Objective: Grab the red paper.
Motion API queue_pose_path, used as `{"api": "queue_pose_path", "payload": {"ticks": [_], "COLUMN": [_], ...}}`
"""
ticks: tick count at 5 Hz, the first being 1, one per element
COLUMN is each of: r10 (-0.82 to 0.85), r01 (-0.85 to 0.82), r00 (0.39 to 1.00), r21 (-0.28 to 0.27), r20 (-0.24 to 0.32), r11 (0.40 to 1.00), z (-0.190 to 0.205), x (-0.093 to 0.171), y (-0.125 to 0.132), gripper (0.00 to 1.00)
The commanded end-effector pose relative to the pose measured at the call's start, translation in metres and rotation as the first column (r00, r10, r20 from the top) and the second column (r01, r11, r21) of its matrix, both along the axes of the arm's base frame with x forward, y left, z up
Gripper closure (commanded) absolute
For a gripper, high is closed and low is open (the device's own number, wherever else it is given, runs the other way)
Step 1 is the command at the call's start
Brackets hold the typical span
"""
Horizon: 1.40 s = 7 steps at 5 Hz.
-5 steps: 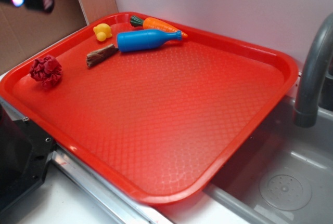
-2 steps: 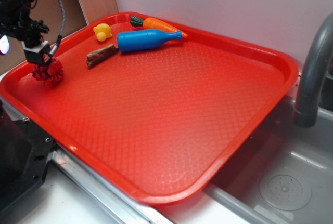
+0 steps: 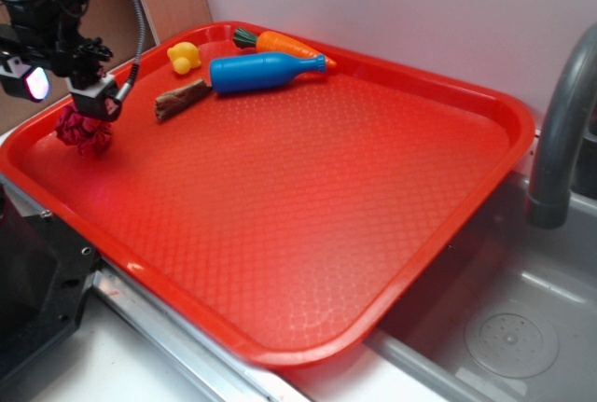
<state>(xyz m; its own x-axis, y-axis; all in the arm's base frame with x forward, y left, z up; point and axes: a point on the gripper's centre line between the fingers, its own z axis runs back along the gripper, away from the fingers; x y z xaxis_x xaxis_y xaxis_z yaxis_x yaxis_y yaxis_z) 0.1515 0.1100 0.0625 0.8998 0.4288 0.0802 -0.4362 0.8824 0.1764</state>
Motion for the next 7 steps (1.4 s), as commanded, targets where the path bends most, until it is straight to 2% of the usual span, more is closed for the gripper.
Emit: {"api": "queue_pose_path", "payload": {"ticks": [1, 2, 3, 4, 5, 6, 7], "r10": [-0.006, 0.003, 0.014, 0.001, -0.003, -0.015, -0.034], "r01": [0.006, -0.003, -0.015, 0.000, 0.004, 0.016, 0.034], "r00": [1.000, 1.000, 0.998, 0.997, 0.998, 1.000, 0.999], "r21": [-0.005, -0.011, -0.011, 0.015, 0.025, 0.035, 0.020], "r20": [0.024, -0.016, -0.057, -0.071, -0.062, -0.025, 0.025], "r11": [1.000, 1.000, 1.000, 1.000, 1.000, 0.999, 0.999], "z": [-0.003, -0.020, -0.030, -0.032, -0.028, -0.016, 0.004], "x": [-0.001, -0.005, -0.008, -0.006, -0.003, 0.000, 0.005], "y": [0.006, 0.012, 0.010, 0.006, 0.005, 0.001, -0.008], "gripper": [0.00, 0.00, 0.75, 1.00, 1.00, 1.00, 1.00]}}
